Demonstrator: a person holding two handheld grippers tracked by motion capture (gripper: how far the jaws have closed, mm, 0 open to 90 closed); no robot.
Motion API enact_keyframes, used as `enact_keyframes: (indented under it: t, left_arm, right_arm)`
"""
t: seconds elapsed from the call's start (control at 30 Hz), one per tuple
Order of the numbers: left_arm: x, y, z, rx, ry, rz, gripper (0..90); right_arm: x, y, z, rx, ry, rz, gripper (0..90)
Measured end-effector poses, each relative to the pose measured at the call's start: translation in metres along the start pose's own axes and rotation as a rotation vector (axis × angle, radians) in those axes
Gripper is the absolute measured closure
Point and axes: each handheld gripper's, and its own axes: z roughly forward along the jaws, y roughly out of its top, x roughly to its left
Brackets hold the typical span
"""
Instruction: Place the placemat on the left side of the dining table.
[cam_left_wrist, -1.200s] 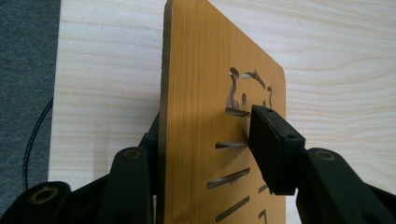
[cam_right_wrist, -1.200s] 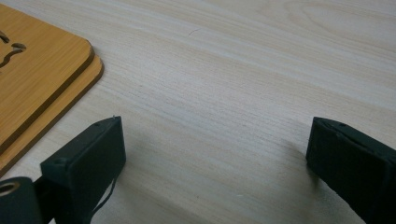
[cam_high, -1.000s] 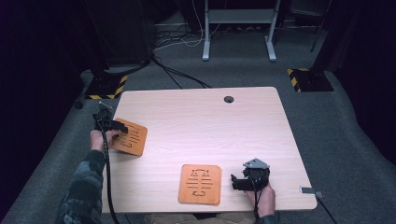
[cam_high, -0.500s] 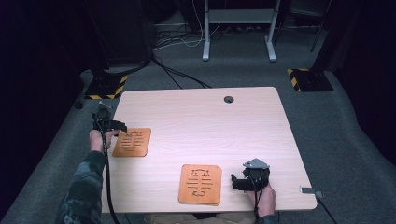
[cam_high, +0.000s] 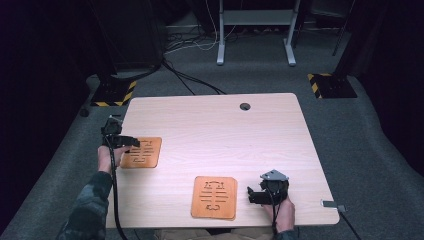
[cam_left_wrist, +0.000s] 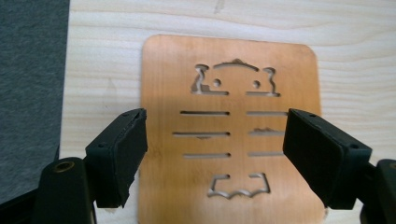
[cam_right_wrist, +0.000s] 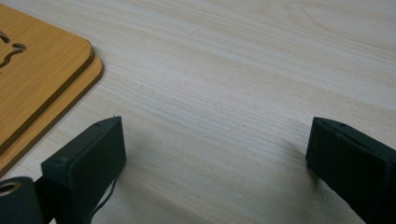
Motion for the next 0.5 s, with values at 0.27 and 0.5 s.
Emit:
enact_keyframes:
  t: [0.27,0.5]
  left_arm:
    - [-0.016,-0.040,-0.016,-0.073,-0.025,0.093,16.2]
    - [-0.030,-0.086,-0.019,-0.123,-0.034,0.157,14.7]
  right_arm:
    - [0.000,0.000,0.000,0.001,0.001,-0.001,3.8]
    - [0.000,0.000,0.000,0.000,0.000,0.000,3.8]
